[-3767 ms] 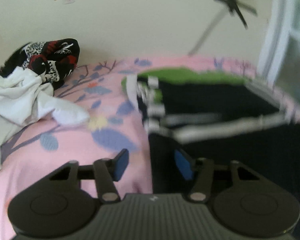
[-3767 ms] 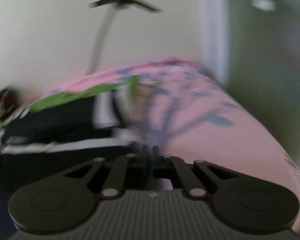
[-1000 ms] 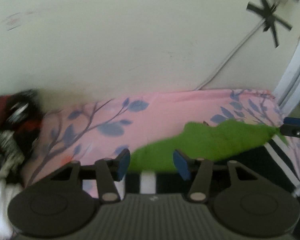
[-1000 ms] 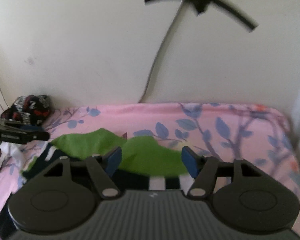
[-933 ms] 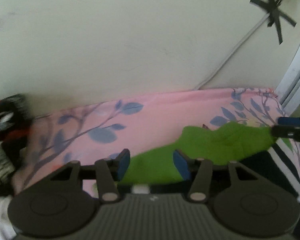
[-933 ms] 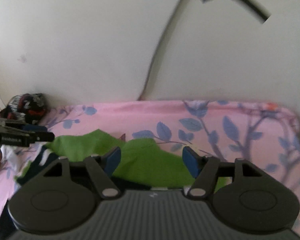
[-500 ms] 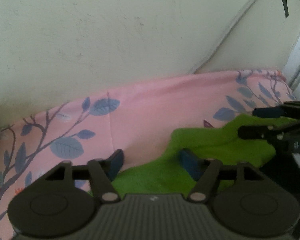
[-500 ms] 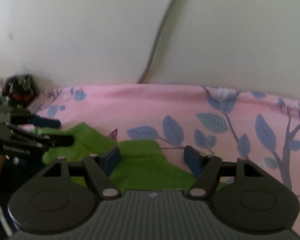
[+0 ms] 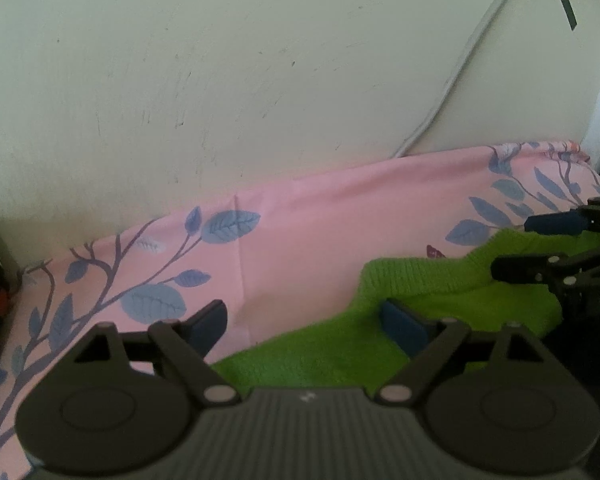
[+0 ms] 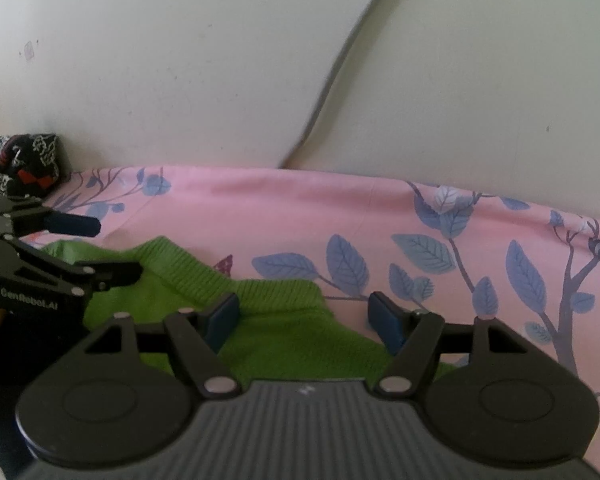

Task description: Fold small clothes

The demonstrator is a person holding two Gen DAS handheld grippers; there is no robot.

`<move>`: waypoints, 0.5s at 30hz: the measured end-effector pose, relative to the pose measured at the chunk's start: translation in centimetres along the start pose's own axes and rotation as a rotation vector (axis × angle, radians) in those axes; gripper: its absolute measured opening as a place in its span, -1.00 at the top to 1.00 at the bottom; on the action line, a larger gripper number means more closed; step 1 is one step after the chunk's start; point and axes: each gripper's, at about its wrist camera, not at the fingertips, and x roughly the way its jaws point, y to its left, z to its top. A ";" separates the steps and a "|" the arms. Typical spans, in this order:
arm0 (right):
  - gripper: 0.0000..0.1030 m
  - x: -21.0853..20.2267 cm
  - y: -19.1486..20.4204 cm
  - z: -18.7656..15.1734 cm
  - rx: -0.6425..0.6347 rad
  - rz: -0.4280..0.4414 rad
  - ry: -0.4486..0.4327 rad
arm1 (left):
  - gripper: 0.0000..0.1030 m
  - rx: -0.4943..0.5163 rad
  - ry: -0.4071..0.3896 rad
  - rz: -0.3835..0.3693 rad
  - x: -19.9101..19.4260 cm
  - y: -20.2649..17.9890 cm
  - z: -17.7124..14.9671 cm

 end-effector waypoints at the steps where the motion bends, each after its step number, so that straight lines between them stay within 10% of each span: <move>1: -0.24 0.0 0.0 0.0 -0.003 -0.001 0.000 | -0.70 0.003 -0.002 0.001 0.0 0.0 0.0; 15: -0.23 -0.2 -0.5 0.1 -0.006 0.002 0.000 | -0.67 -0.006 -0.001 -0.013 0.0 0.2 -0.1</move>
